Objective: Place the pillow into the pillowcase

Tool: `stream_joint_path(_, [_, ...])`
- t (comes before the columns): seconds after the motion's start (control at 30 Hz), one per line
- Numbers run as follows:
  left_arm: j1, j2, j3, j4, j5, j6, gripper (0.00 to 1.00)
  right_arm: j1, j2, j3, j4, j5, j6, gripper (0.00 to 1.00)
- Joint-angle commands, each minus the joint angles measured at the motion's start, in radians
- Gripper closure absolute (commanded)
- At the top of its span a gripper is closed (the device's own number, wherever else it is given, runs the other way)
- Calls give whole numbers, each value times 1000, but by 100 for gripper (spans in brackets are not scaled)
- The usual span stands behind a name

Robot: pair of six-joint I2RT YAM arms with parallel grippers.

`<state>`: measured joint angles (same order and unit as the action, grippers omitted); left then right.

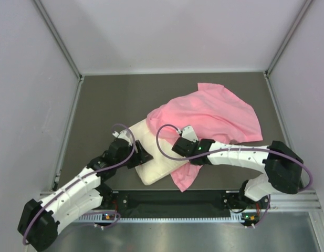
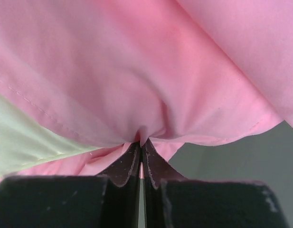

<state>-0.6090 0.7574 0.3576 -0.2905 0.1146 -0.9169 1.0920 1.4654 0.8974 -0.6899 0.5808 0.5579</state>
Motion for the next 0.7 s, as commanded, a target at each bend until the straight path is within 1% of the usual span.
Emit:
stream_joint_path(0.0, [-15,52,-26,140,3,-25,37,22,-60,5,21,-9,10,100])
stream_joint_path(0.07, [-23,65,-48,188,13,-33,52,31,-118,-9,46,-71,-9,100])
stream_joint_path(0.1, [-28,66,-54,200,13,-33,65,34,-140,-12,52,-96,-19,100])
stream_joint_path(0.17, [-50,68,-48,206,-12,-30,72,42,-206,-20,79,-186,-33,100])
stream_joint_path(0.2, [-58,68,-40,206,-21,-28,84,45,-229,-22,93,-256,-45,100])
stream_joint_path(0.23, [-64,68,-39,208,-39,-30,90,46,-252,-26,111,-298,-53,100])
stream_joint_path(0.27, [-78,69,-37,217,-47,-33,93,49,-292,-35,150,-338,-58,100])
stream_joint_path(0.3, [-84,71,-36,226,-50,-37,94,49,-309,-40,170,-413,-62,100])
stream_joint_path(0.37, [-107,82,-35,275,-65,-62,96,51,-339,-48,222,-487,-62,100])
stream_joint_path(0.4, [-118,86,-34,281,-79,-71,98,52,-338,-49,236,-549,-62,100])
stream_joint_path(0.43, [-147,100,-31,322,-95,-80,100,54,-333,-48,246,-571,-62,100])
stream_joint_path(0.47, [-162,108,-26,361,-142,-95,100,57,-327,-43,266,-576,-59,100])
stream_joint_path(0.5, [-182,117,-10,379,-165,-102,100,62,-323,-40,274,-617,-56,100])
stream_joint_path(0.57, [-242,154,18,407,-220,-109,100,69,-303,-26,296,-644,-52,100])
stream_joint_path(0.6, [-261,166,56,424,-272,-109,100,69,-297,-20,317,-673,-52,100])
stream_joint_path(0.67, [-297,209,99,441,-320,-102,100,72,-281,20,326,-697,-53,100])
